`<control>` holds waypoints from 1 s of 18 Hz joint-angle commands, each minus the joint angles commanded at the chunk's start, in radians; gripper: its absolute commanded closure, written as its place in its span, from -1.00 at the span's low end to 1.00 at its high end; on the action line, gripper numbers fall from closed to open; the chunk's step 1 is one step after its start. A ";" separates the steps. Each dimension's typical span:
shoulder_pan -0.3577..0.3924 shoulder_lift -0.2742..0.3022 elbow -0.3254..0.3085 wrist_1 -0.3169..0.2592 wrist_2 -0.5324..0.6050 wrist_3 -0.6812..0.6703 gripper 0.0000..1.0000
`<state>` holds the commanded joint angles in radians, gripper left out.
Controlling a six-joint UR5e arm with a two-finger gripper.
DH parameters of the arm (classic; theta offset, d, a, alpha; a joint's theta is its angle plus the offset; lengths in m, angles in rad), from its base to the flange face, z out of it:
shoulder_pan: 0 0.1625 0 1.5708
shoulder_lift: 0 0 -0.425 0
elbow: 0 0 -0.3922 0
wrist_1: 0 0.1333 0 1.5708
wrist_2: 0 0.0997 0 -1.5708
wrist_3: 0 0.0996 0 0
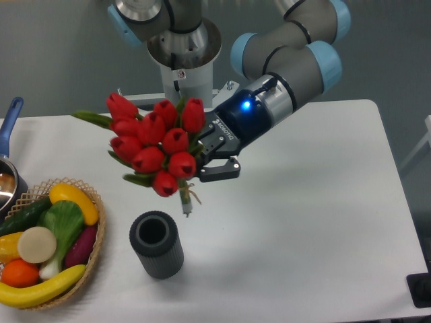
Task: Insert the flowers into the vase
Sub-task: 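Carry the tulips over the dark grey vase, stems pointing down, then lower the tulip stems into the vase opening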
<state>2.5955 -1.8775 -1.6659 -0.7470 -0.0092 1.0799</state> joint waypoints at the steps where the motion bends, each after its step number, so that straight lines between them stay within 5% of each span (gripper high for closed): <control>1: -0.005 -0.017 0.012 0.000 -0.005 0.000 0.36; 4: -0.037 -0.072 0.067 0.000 -0.006 0.000 0.35; 18: -0.060 -0.117 0.045 0.000 -0.006 0.002 0.35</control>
<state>2.5357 -1.9941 -1.6214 -0.7470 -0.0153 1.0815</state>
